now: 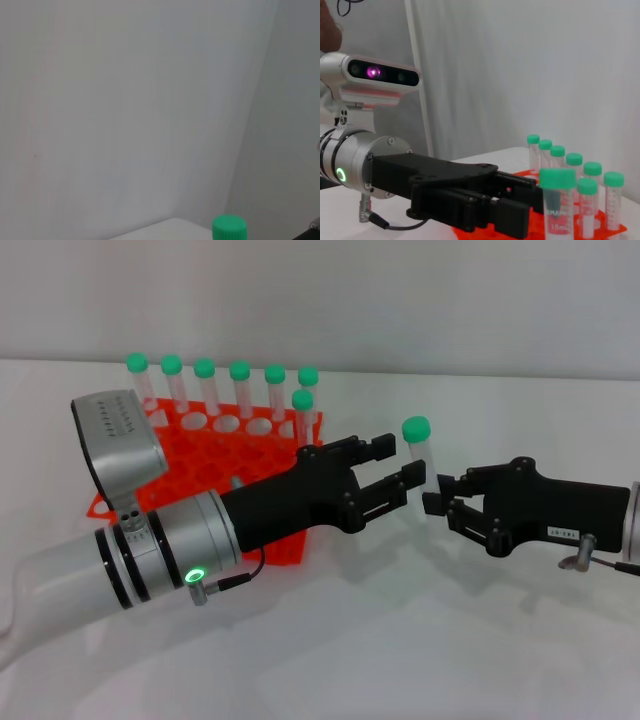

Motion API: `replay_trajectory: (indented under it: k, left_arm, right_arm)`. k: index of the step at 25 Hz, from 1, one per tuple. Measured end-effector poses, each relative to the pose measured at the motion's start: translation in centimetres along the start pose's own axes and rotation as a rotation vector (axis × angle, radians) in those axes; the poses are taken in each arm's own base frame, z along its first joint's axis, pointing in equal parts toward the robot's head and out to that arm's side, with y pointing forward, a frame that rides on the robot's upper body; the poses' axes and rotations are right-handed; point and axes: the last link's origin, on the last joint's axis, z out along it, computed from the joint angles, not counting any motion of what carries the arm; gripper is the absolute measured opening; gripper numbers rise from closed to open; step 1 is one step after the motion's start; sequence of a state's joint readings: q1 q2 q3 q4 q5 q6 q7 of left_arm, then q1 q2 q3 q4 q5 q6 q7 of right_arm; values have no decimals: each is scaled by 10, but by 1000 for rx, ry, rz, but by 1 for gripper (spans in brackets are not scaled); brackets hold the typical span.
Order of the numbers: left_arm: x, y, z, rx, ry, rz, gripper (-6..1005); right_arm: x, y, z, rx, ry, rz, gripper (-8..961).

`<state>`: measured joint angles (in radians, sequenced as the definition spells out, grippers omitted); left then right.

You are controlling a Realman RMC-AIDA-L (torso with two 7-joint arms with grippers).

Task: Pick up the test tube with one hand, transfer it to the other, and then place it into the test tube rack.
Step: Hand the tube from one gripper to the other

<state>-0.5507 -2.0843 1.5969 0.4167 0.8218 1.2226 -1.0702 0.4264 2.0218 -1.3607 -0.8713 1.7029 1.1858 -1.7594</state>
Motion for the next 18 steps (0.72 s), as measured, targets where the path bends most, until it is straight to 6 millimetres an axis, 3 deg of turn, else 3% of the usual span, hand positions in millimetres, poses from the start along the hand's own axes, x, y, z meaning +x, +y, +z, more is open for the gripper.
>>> replay_trajectory:
  k: [5,11,18]
  left_arm:
    - [1,0,0,0,2,-6,570]
    - [3,-1,2,-3,1,-14,703]
    - [2,-1,3,-8,-6,-11,683]
  right_arm:
    - [0,4,3,-20,7,-8,234]
    - [1,10,8,-46,19,-20,236]
    - [-1,10,8,-48,18,-26,238]
